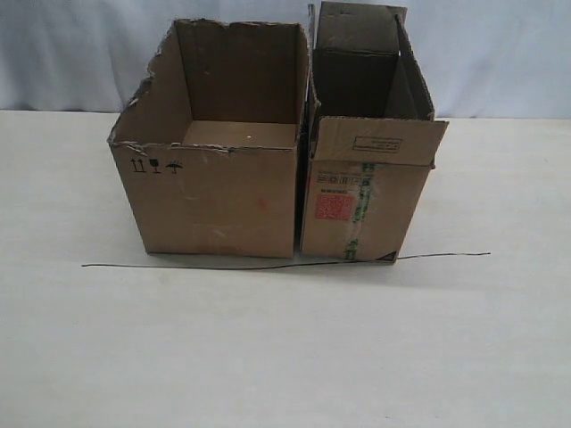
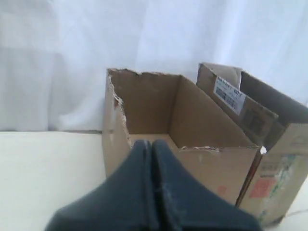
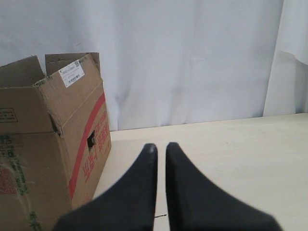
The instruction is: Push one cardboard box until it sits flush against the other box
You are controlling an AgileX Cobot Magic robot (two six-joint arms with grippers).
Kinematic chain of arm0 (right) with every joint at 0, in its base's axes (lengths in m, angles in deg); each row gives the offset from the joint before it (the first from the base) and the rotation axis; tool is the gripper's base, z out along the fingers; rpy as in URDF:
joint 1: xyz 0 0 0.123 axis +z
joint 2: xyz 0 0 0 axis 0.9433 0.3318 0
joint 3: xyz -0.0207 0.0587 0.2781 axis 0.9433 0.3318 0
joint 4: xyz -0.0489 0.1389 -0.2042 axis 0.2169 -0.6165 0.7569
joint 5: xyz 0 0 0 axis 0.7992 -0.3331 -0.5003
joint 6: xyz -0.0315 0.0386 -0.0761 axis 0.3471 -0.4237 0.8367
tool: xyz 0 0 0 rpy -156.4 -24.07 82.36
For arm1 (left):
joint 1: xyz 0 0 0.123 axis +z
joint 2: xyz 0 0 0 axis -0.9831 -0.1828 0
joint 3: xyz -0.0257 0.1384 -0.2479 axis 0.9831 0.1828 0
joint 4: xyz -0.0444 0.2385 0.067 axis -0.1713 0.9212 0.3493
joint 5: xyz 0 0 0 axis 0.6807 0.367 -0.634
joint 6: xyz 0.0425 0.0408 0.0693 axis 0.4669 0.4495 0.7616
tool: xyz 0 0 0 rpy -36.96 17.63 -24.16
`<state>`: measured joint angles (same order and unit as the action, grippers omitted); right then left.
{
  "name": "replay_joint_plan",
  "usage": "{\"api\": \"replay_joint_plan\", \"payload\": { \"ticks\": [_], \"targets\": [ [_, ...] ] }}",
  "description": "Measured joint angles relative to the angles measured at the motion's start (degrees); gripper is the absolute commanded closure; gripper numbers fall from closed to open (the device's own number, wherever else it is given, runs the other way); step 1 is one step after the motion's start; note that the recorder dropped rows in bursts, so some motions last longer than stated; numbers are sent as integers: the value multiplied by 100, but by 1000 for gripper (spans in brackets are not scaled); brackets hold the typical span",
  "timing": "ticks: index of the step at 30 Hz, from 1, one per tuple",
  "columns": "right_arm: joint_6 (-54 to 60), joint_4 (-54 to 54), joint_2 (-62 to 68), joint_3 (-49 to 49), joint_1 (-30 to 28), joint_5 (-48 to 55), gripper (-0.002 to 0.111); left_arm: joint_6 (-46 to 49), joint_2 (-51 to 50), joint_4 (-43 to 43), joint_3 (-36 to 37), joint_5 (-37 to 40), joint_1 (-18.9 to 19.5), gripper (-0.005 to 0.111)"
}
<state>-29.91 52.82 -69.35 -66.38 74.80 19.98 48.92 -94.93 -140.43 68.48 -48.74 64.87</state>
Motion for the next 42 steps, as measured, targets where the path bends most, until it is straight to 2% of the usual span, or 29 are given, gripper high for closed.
{"api": "replay_joint_plan", "payload": {
  "ticks": [7, 11, 39, 40, 42],
  "targets": [
    [0, 14, 0, 0, 0, 0, 103, -51, 1978, -141, 854, -344, 0, 107],
    [0, 14, 0, 0, 0, 0, 103, -178, 2592, -141, 1228, -344, 0, 107],
    [0, 14, 0, 0, 0, 0, 103, -313, 2655, -156, 1378, -208, 0, 107],
    [0, 14, 0, 0, 0, 0, 103, -451, 2655, 63, 1378, -197, 0, 107],
    [0, 14, 0, 0, 0, 0, 103, -1591, 2655, 1553, 1378, 2, 0, 107]
  ]
}}
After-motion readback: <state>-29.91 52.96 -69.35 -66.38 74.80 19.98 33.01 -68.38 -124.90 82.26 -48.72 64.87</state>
